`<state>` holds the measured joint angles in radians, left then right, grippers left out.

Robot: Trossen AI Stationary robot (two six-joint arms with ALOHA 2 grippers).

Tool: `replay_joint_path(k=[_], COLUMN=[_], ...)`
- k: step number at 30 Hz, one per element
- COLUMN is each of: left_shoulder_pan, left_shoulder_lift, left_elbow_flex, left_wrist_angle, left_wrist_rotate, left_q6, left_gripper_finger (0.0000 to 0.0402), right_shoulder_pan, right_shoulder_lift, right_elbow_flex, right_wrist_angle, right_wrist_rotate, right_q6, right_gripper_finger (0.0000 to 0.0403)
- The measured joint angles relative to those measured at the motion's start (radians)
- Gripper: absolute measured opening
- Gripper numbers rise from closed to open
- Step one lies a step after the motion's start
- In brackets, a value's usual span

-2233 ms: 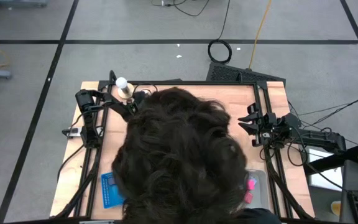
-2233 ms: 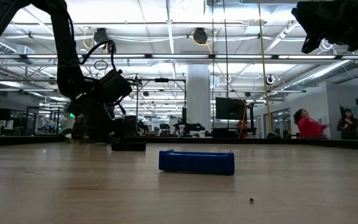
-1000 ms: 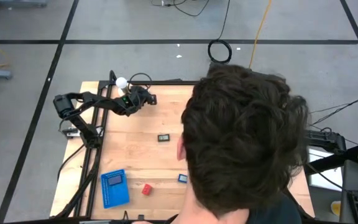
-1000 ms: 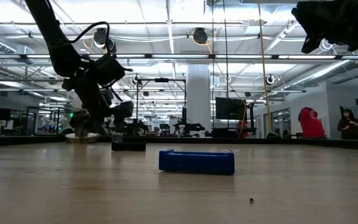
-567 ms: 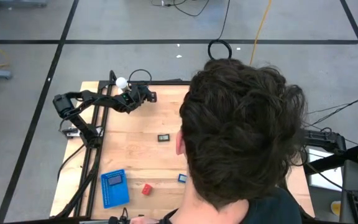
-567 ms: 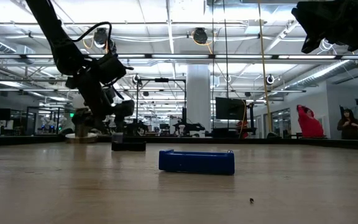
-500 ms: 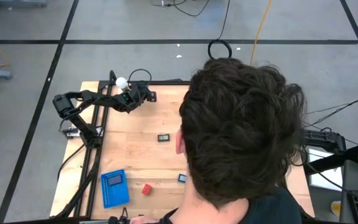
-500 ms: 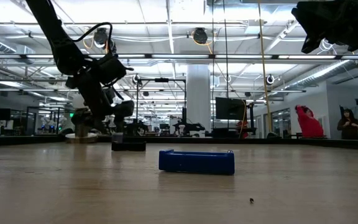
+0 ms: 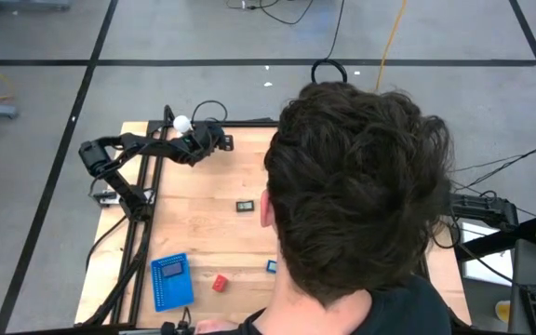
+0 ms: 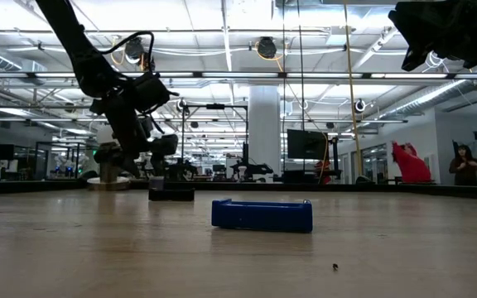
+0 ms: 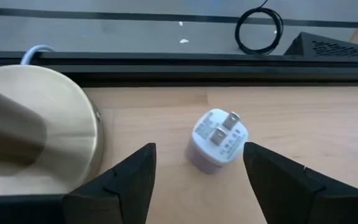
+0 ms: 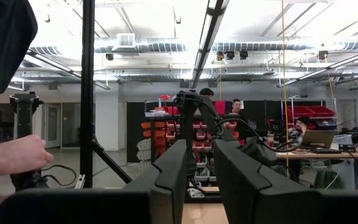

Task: Pick & Place Office items
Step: Put the purple charger adapter into the gray bin

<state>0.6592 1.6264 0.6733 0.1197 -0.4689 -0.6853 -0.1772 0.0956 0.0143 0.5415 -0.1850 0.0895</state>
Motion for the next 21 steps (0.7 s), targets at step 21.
replay_joint_path(k=[21], left_shoulder_pan=[0.005], left_shoulder_lift=[0.05], left_elbow_flex=[0.052], left_wrist_angle=[-0.048], left_wrist_rotate=[0.023], left_q6=[-0.032], left_gripper_finger=[0.0241], right_shoulder_pan=[0.0], right_shoulder_lift=[0.0], right_elbow_flex=[0.0], right_wrist_angle=[0.0], right_wrist_rotate=[0.0], right_q6=[0.0], right_gripper_finger=[0.0073])
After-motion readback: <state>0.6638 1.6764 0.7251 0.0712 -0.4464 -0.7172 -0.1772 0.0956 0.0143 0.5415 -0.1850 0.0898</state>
